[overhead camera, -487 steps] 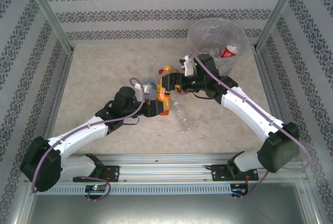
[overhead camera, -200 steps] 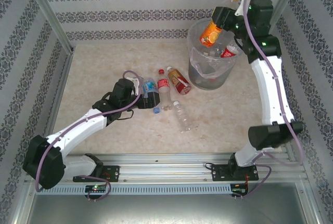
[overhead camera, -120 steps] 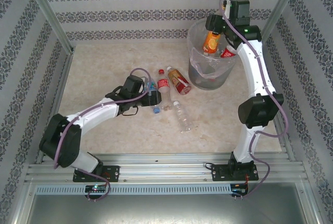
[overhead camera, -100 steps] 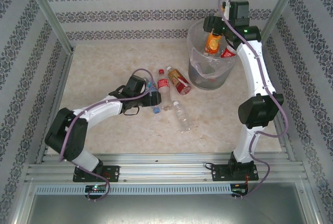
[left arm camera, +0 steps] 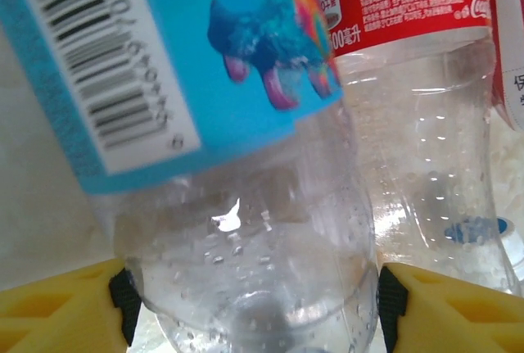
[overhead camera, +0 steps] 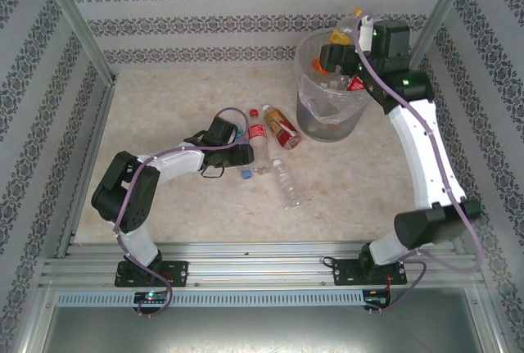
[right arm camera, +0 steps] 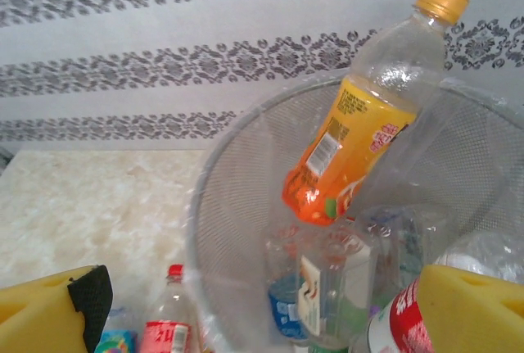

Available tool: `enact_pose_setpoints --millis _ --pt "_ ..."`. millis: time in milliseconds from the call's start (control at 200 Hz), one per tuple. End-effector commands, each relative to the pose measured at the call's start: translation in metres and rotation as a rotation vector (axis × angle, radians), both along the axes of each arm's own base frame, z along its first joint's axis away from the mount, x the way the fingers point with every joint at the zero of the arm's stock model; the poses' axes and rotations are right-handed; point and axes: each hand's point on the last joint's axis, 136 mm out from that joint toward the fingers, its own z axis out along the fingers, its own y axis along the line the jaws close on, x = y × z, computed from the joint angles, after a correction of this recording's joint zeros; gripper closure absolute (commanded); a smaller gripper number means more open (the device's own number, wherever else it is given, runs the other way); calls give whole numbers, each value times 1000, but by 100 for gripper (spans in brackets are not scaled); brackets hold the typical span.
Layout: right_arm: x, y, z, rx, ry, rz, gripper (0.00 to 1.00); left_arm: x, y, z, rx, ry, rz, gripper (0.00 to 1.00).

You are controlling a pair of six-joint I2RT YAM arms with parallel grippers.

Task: Put the plastic bottles in the bin

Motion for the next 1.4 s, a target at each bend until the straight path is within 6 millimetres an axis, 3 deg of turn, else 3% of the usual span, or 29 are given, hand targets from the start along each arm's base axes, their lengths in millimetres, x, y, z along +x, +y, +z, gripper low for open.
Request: enact_pose_setpoints --millis 0,110,270,435,530,719,869,1399 --pt "-22 14 0 7 -10 61 4 10 7 -3 12 -14 31 28" --pt "-47 32 -12 95 24 134 4 9 11 -4 19 -19 27 34" --pt "-78 63 -44 239 118 240 5 5 13 12 10 -78 -9 37" --pt "-96 93 -80 301 229 309 5 -5 12 24 -10 -95 -51 37" --pt "-102 120 -95 324 281 374 5 -14 9 31 -46 -107 -72 36" --pt "-88 151 -125 401 387 390 6 -34 4 59 -150 -211 -129 35" --pt "-83 175 -136 442 441 437 6 -47 1 90 -230 -334 -176 35" --pt "-83 224 -150 516 530 584 2 -64 -26 161 -367 -533 -271 33"
